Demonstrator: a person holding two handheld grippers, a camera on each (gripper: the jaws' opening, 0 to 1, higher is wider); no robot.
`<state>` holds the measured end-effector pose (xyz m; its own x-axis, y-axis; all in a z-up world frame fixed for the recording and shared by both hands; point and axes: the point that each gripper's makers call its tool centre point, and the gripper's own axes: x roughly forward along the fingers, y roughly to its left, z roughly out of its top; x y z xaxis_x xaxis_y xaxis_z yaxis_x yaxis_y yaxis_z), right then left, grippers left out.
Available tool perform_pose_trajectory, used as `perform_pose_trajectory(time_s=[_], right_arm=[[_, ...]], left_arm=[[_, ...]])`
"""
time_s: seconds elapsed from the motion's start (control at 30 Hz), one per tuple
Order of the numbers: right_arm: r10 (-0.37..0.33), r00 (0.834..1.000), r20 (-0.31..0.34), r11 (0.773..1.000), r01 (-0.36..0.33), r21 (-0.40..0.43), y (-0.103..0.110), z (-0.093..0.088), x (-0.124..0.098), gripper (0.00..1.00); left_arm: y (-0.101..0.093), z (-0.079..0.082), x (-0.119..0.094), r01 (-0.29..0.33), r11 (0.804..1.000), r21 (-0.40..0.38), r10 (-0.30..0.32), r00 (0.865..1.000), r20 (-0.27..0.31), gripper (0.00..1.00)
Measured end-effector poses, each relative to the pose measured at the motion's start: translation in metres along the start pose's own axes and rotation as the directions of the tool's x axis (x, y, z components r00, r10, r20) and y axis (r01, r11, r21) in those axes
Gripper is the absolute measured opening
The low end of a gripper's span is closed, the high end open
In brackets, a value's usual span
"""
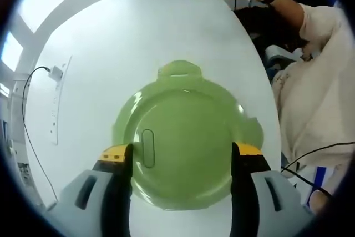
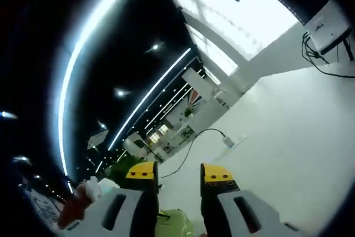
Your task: Open container latches remove lid place lid upside down on tabletop take tomato from container place on tabletop
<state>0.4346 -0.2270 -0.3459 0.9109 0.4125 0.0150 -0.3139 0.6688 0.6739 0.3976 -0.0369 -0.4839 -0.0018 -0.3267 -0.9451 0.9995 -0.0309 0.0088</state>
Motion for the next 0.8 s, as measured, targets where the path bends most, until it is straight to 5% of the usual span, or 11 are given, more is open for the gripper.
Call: perform_pose_trajectory(time_s=[0.3,0.43,0.8], right_arm=[[0.054,0.989,-0.136,0.997,-0.046,0.068,0.007,-0.004,0.027,0.23],[0.104,0.964,-0.246,0.990,-0.078,0.114,0.013,-0.015,0.037,0.21],[0.160,0.912,-0.379,0.978,-0.093,0.188,0.020,-0.029,0.068,0.22]], left_arm=[[0.000,0.001,0.000,0.000,1.000,0.000,0.000,1.000,-0.006,0.65],[0.000,0.001,0.000,0.000,1.000,-0.001,0.000,1.000,-0.009,0.65],[0.000,0.002,0.000,0.000,1.000,-0.001,0.000,1.000,-0.013,0.65]])
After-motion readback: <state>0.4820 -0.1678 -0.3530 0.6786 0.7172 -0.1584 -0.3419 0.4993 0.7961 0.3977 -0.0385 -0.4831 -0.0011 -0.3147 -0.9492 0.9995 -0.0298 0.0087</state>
